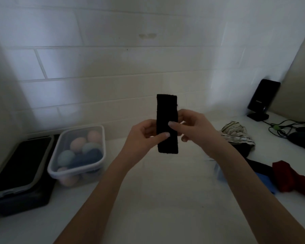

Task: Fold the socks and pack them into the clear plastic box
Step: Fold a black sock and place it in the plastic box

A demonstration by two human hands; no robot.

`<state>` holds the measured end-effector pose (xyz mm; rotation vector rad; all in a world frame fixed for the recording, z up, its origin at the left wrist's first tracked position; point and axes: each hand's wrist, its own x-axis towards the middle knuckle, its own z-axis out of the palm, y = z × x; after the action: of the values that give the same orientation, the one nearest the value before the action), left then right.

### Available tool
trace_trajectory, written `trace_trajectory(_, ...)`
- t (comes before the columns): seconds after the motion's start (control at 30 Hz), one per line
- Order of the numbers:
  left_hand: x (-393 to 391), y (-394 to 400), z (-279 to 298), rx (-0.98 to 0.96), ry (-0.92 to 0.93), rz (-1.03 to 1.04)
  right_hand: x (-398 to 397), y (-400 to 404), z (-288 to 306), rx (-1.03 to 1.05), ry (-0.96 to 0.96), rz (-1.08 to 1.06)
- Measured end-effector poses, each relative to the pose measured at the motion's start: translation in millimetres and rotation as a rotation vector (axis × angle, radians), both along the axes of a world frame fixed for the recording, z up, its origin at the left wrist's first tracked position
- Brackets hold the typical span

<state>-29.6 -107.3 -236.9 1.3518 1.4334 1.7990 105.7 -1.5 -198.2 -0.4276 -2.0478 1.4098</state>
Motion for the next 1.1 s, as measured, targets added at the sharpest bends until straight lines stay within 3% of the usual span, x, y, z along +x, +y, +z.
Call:
trace_trajectory(0.17, 4.2, -0.4, 1.7, -0.004, 0.18, 0.162, 0.5, -5.9, 2.7, 0.02, -0.011, -0.039)
trace_trajectory(0.3, 0.1, -0.4, 1.4, 0.07, 0.164, 0.358, 0.6, -11.2, 7.3, -0.016, -0.023, 0.014)
trace_trajectory(0.43, 2.4, -3.0, 5.2, 0.052, -0.036, 0.257, 5.8, -14.8, 13.1, 0.002, 0.041, 0.169)
trace_trajectory(0.57, -0.9, -4.9, 15.1, 0.035, -0.552, -0.055, 11.8, -15.9, 16.3, 0.277, -0.055, 0.201)
trace_trajectory(0.63, -3.7, -6.1, 17.0, 0.017, -0.658, -0.141, 11.6, -19.1, 15.7, 0.345, -0.092, 0.241)
trace_trajectory(0.77, -2.5, -6.3, 8.4, -0.037, -0.356, -0.028, 9.8, -20.4, 10.0, 0.413, -0.185, 0.259)
trace_trajectory(0.97, -3.3, -3.0, 0.3, -0.027, -0.342, -0.01, 8.0, -17.8, 5.5, 0.433, -0.201, 0.194)
trace_trajectory(1.1, -0.4, -0.9, -0.3, 0.0, -0.295, -0.012, -2.4, -18.4, 1.0, 0.208, -0.039, 0.019)
